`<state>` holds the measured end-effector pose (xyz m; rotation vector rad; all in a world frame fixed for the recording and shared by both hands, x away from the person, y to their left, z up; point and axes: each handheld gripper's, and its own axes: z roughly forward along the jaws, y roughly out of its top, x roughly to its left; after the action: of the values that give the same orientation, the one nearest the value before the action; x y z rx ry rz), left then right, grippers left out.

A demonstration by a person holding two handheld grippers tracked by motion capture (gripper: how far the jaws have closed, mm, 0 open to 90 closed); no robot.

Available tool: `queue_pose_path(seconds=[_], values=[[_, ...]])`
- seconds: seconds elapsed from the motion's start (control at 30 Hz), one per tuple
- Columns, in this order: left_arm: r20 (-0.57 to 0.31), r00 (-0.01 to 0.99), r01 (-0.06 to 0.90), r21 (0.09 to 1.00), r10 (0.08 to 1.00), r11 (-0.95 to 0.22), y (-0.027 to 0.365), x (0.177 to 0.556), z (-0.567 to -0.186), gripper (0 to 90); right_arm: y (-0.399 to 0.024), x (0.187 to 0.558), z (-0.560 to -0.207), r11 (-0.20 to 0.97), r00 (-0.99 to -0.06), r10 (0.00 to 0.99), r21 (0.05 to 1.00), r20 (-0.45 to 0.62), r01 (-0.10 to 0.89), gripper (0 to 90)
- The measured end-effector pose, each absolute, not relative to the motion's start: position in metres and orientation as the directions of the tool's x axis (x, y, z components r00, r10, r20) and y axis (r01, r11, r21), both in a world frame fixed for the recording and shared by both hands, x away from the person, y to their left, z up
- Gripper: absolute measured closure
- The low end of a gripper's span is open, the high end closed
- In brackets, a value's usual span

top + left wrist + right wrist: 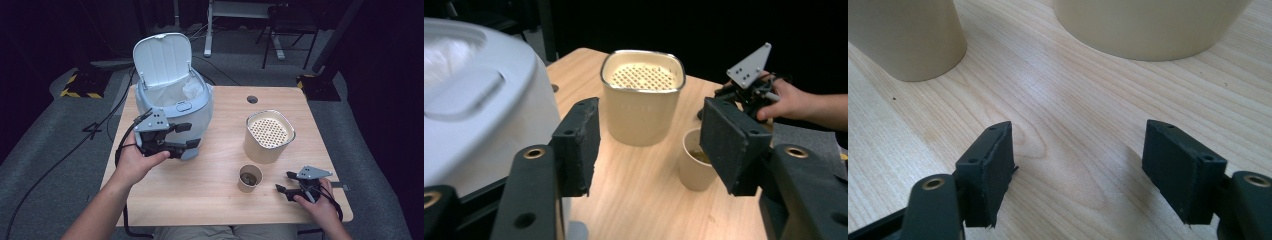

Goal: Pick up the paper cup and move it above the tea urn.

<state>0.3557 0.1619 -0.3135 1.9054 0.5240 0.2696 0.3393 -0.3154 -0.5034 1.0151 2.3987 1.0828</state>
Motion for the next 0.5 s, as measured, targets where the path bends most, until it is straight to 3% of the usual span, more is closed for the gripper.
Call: queue_pose_path(seconds=[0.2, 0.5], values=[[-0.072, 0.878, 0.256, 0.906, 0.474, -0.337, 0.164, 0.344, -0.341, 39.8, -0.314, 0.338, -0.501, 0.475, -0.706, 0.709, 0.737, 0.004, 0.481, 25.5], [-0.124, 0.844, 0.345, 0.871, 0.523, -0.35, 0.169, 0.341, -0.399, 38.1, -0.305, 0.329, -0.468, 0.479, -0.758, 0.652, 0.762, 0.024, 0.436, 24.9]])
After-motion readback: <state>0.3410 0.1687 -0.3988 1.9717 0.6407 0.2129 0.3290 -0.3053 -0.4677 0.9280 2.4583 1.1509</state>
